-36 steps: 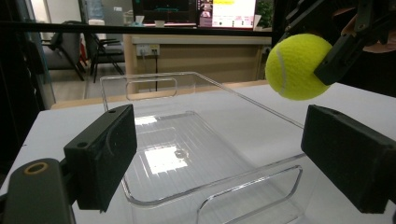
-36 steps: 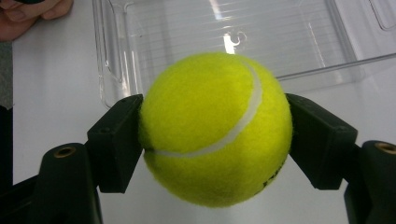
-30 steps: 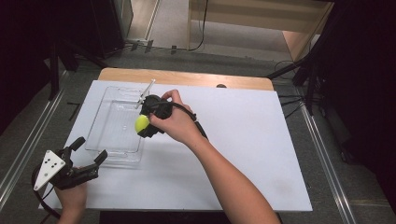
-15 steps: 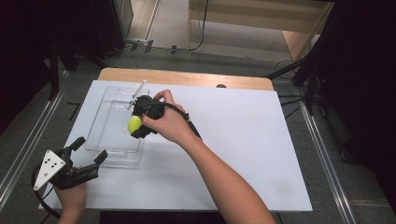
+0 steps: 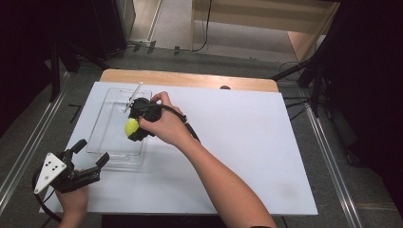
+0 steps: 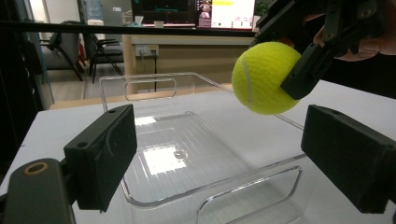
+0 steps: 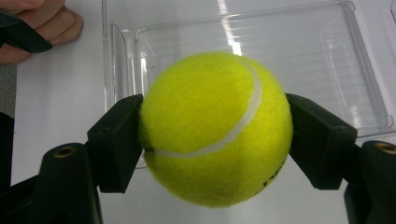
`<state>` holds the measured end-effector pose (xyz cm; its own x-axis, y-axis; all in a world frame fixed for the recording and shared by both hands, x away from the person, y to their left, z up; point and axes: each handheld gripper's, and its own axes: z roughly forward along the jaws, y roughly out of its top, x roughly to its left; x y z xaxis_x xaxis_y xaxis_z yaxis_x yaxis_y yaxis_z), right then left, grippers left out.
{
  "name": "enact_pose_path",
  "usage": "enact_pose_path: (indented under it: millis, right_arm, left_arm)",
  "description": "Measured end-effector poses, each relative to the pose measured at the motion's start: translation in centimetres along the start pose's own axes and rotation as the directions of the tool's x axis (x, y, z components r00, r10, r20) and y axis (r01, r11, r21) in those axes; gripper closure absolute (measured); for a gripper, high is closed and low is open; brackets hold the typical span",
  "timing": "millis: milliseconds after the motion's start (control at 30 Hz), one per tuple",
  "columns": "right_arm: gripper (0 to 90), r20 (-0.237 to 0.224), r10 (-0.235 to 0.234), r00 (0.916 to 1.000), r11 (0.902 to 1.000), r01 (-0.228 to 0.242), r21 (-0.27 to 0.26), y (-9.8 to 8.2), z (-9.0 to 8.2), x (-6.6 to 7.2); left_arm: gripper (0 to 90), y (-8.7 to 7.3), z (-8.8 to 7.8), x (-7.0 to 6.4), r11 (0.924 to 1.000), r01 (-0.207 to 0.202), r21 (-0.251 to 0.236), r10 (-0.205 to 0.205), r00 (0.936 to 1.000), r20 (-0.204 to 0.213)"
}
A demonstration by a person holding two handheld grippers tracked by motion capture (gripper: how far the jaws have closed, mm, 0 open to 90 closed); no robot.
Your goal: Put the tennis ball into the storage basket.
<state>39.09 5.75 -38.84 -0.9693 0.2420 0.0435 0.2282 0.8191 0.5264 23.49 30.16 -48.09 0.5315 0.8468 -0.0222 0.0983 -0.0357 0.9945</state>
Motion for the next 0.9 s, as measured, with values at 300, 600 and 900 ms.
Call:
enact_pose_path:
  millis: [300, 600, 900]
  right_arm:
    - [23.9, -0.008, -0.006, 0.9999, 0.9999, 0.006, 0.012, 0.7, 1.1, 0.1]
    - [23.9, -0.012, -0.007, 0.9999, 0.9996, 0.007, 0.028, 1.0, 2.4, 0.2]
    - [23.9, -0.01, -0.018, 0.9998, 0.9986, 0.018, 0.051, 1.0, 3.8, 0.2]
  left_arm:
    - [11.1, 0.0, 0.0, 0.0, 1.0, 0.004, -0.002, -0.004, 1.0, 0.003]
    - [11.1, 0.0, 0.0, 0.0, 1.0, 0.001, -0.002, -0.001, 1.0, 0.004]
    - [11.1, 0.0, 0.0, 0.1, 1.0, 0.001, -0.001, -0.001, 1.0, 0.005]
